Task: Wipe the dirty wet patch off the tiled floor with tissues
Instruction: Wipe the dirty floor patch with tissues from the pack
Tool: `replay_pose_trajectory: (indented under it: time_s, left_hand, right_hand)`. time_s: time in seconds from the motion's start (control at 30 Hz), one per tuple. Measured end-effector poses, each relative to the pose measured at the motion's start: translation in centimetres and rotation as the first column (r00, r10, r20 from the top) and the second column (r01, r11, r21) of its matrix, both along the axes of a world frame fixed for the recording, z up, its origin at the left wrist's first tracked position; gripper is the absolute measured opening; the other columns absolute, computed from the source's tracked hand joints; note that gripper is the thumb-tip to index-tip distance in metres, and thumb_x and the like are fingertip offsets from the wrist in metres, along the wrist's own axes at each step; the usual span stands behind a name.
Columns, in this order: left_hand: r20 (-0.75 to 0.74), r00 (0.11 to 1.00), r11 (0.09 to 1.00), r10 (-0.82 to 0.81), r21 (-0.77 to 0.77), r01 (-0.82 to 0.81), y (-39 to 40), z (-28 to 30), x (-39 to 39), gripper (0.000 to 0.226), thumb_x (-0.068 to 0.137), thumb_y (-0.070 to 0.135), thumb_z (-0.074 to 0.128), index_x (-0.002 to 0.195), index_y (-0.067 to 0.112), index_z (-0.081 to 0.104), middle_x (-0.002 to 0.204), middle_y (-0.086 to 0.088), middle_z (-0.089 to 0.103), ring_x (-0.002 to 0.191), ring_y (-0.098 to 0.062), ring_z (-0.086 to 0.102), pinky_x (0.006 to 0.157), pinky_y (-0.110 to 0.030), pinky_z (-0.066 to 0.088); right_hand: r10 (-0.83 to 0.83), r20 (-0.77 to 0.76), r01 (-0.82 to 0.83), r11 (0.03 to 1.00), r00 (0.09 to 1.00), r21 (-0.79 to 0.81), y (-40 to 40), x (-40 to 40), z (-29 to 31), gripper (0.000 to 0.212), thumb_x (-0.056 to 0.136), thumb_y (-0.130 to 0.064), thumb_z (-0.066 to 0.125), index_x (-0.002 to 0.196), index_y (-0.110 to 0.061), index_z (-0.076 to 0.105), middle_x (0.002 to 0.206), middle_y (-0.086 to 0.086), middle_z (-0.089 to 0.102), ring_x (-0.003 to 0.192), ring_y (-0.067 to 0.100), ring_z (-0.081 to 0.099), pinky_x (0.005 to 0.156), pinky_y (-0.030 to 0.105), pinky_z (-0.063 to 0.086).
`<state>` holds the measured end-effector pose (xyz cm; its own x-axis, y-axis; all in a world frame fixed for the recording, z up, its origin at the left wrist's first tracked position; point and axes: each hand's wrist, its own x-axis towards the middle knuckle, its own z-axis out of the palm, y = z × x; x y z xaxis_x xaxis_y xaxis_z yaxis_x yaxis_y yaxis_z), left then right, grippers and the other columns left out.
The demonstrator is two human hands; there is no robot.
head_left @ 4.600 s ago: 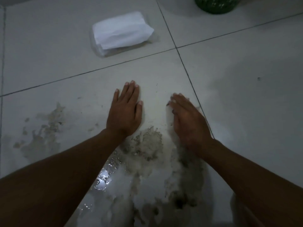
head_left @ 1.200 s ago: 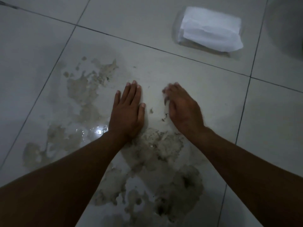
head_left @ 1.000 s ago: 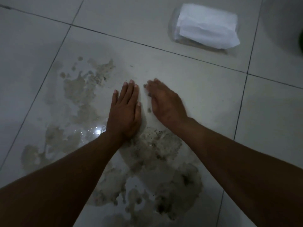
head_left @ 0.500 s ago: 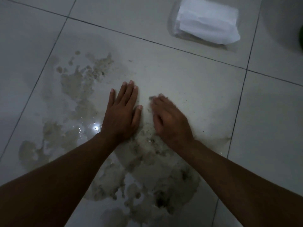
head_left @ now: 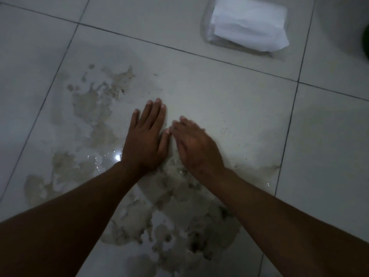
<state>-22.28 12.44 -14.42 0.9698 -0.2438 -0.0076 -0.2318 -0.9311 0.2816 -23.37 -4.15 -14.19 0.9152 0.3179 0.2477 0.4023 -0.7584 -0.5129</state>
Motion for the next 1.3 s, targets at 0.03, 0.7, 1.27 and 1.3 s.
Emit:
replay_pose_trajectory:
  time_s: [0.03,0.7,1.27,1.3]
  left_hand:
    - [-0.002,1.000,1.000,0.001,-0.001,-0.001,0.0,0.0,0.0,0.062,0.101,0.035,0.031,0.155,0.007,0.021,0.163,-0.010,0.014,0.152,-0.023,0.006,0.123,-0.048,0.007]
    - [-0.072,0.996,0.999,-0.046,0.026,0.048,-4.8,0.7,1.9,0.067,0.099,0.043,0.027,0.156,0.010,0.014,0.165,-0.007,0.006,0.152,-0.019,-0.001,0.123,-0.048,0.001]
    - [-0.036,0.999,0.999,-0.030,-0.013,0.030,-5.0,0.3,1.7,0.065,0.099,0.041,0.029,0.156,0.011,0.017,0.165,-0.007,0.008,0.152,-0.019,0.000,0.123,-0.047,0.002]
    - [-0.033,0.999,0.999,-0.029,-0.015,0.028,-5.0,0.2,1.7,0.065,0.099,0.041,0.029,0.156,0.011,0.017,0.165,-0.007,0.009,0.152,-0.019,0.001,0.123,-0.047,0.002]
  right_hand:
    - [0.034,0.005,-0.034,0.999,0.999,0.001,-0.3,-0.6,0.0,0.030,0.090,0.000,0.058,0.117,-0.003,0.068,0.125,0.013,0.066,0.125,0.026,0.056,0.112,0.033,0.035]
    - [-0.294,-0.001,0.293,0.952,0.956,-0.084,-8.3,-1.1,0.1,0.035,0.099,-0.009,0.043,0.128,-0.003,0.061,0.136,0.013,0.057,0.134,0.023,0.046,0.118,0.027,0.024]
    - [-0.335,-0.051,0.328,0.939,0.941,-0.104,-9.0,1.1,0.4,0.041,0.090,0.005,0.045,0.127,-0.002,0.062,0.137,0.014,0.056,0.134,0.029,0.046,0.114,0.040,0.034]
    - [-0.359,-0.072,0.352,0.931,0.930,-0.099,-8.6,1.4,0.2,0.041,0.091,0.005,0.044,0.127,-0.002,0.062,0.138,0.014,0.056,0.135,0.029,0.045,0.115,0.037,0.033]
